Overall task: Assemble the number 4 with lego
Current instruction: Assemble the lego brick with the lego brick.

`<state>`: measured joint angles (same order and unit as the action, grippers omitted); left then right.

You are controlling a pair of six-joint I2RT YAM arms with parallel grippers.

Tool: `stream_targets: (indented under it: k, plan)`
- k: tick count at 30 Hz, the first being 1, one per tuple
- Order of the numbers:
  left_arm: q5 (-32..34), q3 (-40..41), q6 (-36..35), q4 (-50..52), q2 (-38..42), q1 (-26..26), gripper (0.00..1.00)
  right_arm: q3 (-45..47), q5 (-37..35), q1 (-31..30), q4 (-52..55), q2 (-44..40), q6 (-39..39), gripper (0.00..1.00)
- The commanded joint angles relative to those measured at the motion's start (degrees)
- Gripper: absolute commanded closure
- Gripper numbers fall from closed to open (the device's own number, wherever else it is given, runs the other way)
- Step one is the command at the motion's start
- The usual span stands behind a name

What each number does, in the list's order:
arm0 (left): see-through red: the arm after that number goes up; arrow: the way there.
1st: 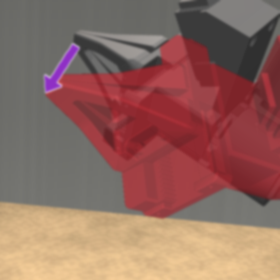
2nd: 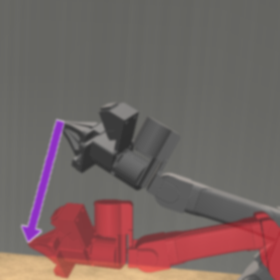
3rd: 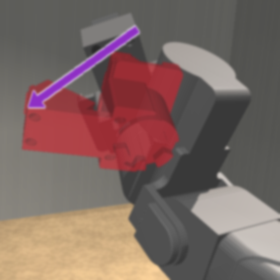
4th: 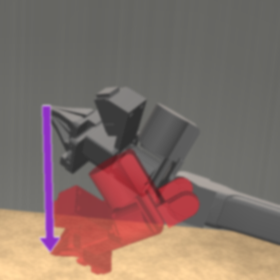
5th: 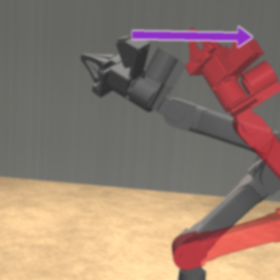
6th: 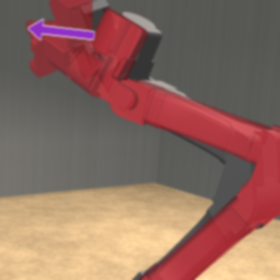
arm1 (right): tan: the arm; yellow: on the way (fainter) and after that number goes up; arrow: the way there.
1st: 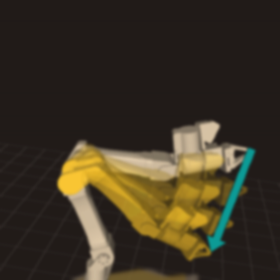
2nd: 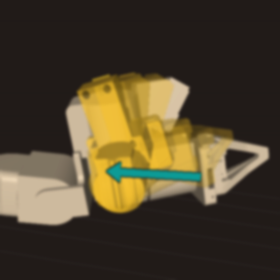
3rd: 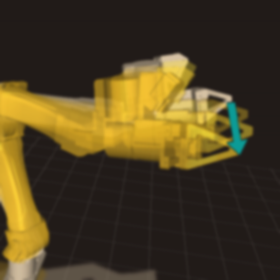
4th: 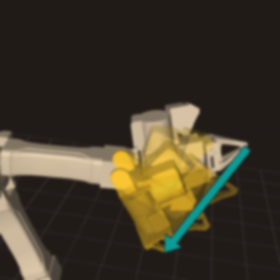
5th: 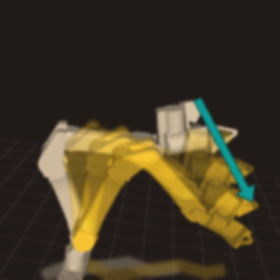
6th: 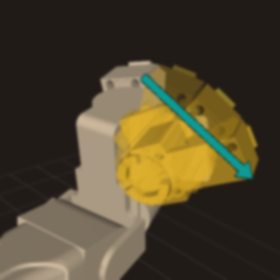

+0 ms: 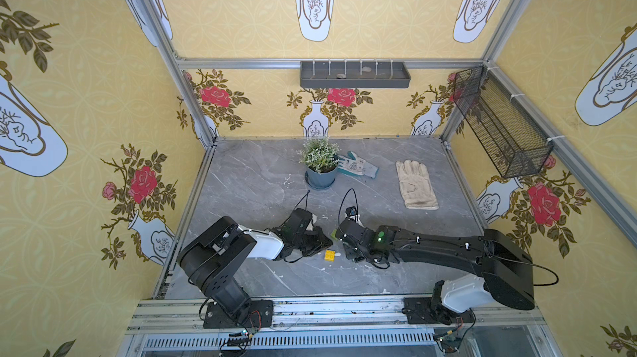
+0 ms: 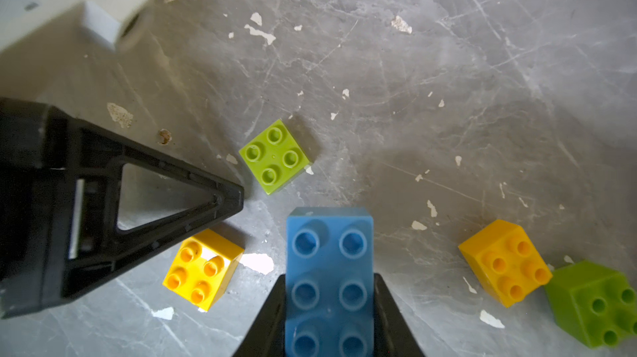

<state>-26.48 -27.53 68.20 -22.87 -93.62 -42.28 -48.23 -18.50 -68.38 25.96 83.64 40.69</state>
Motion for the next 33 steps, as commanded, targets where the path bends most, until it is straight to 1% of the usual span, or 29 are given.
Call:
stream_targets:
  k: [1,11,23,27,33]
  plan:
    - [3.19,0.59,0.01,8.80,-1.03,0.01,0.84,0.54,-0.74,-0.09,0.69,-0.42,0.12,1.00]
    - [3.17,0.22,-0.26,9.33,-1.03,0.00,0.84,0.98,-0.31,-0.05,-0.16,0.59,-0.64,1.00]
    - [3.15,-0.43,-0.43,9.95,-1.52,0.01,0.84,3.86,-0.76,-0.70,-1.21,0.56,0.59,1.00]
    - [3.19,-0.41,-0.44,9.98,-1.56,0.01,0.84,5.47,0.06,-0.70,-2.59,1.31,1.32,1.00]
    - [3.28,-0.16,-0.35,9.88,-1.47,0.01,0.85,5.73,0.20,-0.70,-2.49,0.51,1.71,1.00]
